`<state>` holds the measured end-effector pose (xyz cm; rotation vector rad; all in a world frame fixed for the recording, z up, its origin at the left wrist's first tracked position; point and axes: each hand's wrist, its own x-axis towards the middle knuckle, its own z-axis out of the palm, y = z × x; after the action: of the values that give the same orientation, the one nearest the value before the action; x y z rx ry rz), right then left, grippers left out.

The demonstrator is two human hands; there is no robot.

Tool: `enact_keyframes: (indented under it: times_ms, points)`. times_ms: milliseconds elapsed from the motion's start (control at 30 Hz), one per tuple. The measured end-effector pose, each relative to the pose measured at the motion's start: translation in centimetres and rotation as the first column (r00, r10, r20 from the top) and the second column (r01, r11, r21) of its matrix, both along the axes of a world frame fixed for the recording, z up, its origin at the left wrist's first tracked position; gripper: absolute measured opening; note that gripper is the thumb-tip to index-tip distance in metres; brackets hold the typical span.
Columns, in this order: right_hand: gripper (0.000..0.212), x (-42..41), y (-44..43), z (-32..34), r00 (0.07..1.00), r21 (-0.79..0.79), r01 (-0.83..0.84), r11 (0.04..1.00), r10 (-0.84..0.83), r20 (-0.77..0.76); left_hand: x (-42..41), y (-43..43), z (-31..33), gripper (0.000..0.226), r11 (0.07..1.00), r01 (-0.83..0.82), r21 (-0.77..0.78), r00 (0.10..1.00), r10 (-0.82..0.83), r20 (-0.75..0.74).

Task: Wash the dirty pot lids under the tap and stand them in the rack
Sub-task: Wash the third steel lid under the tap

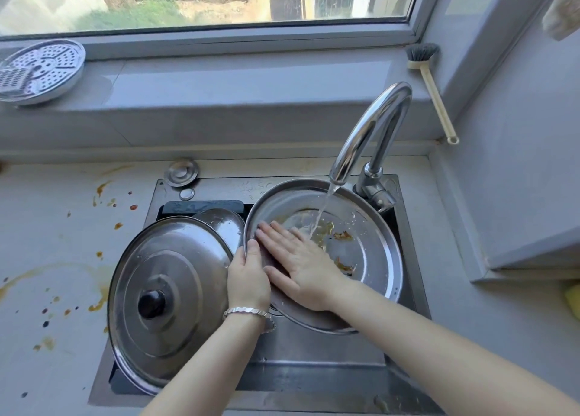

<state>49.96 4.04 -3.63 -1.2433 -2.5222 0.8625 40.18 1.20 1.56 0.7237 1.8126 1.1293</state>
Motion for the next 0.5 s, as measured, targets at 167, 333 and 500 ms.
enact_keyframes:
  times_ms: [167, 333, 500]
  points:
    - [0.081, 2.2, 1.7, -0.6, 0.944, -0.023, 0.293, 0.956, -0.285, 0.166, -0.4, -0.6, -0.3, 0.024, 1.000, 0.020, -0.004, 0.999, -0.020, -0.035]
    - [0.079, 1.1, -0.2, 0.2, 0.996, 0.018, -0.040, 0.999, 0.039, 0.079, -0.6, -0.3, 0.4, 0.027, 1.000, 0.000, 0.002, 1.000, 0.000, -0.020]
    - [0.085, 2.6, 0.8, 0.0, 0.987, 0.026, 0.076, 0.997, -0.079, 0.138, -1.2, -0.4, 0.7, 0.034, 0.999, 0.023, -0.024, 0.997, -0.024, -0.072]
